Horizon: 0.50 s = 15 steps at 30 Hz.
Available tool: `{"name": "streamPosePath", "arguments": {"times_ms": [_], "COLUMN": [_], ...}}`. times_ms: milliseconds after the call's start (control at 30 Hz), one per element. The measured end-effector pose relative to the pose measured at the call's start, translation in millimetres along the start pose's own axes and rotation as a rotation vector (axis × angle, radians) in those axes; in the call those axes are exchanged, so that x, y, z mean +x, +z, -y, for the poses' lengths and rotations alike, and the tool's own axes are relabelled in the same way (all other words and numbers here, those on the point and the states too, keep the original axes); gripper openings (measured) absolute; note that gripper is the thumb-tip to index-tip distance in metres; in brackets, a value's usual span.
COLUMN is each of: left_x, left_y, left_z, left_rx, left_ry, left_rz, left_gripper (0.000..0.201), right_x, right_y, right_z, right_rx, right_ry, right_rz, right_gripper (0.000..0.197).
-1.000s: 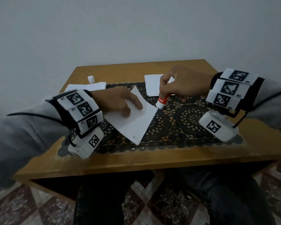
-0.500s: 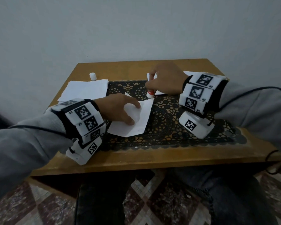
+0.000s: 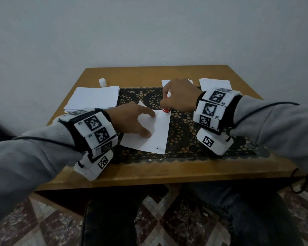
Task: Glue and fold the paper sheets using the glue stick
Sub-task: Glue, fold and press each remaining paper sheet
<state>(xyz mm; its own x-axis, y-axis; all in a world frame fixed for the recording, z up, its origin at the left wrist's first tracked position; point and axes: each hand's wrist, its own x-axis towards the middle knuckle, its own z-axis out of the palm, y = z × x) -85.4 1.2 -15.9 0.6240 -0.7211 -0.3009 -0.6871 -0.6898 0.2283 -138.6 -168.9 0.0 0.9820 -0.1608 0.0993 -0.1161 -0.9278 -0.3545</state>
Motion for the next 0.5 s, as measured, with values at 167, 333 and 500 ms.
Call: {"name": "streamPosePath", "arguments": {"times_ms": [167, 333, 500], "left_x": [2, 3, 2], "left_y": [2, 2, 0], "left_z": [2, 3, 1], "left_rx": [0.003, -0.006, -0.013], "left_ry": [-0.009, -0.010, -0.021], "left_rz": [0.011, 0.014, 0.022], "left_gripper": [0.071, 0.072, 0.073], "right_x": [-2, -14, -30], "right_y": [0, -3, 0], "right_z": [6, 12, 18], "right_rx": [0.008, 0.063, 0.076], "right_ry": [0.020, -0.008, -0.065], "right_rz": [0.041, 0.088, 0.115], "right_gripper": [0.018, 0.019, 0.023]}}
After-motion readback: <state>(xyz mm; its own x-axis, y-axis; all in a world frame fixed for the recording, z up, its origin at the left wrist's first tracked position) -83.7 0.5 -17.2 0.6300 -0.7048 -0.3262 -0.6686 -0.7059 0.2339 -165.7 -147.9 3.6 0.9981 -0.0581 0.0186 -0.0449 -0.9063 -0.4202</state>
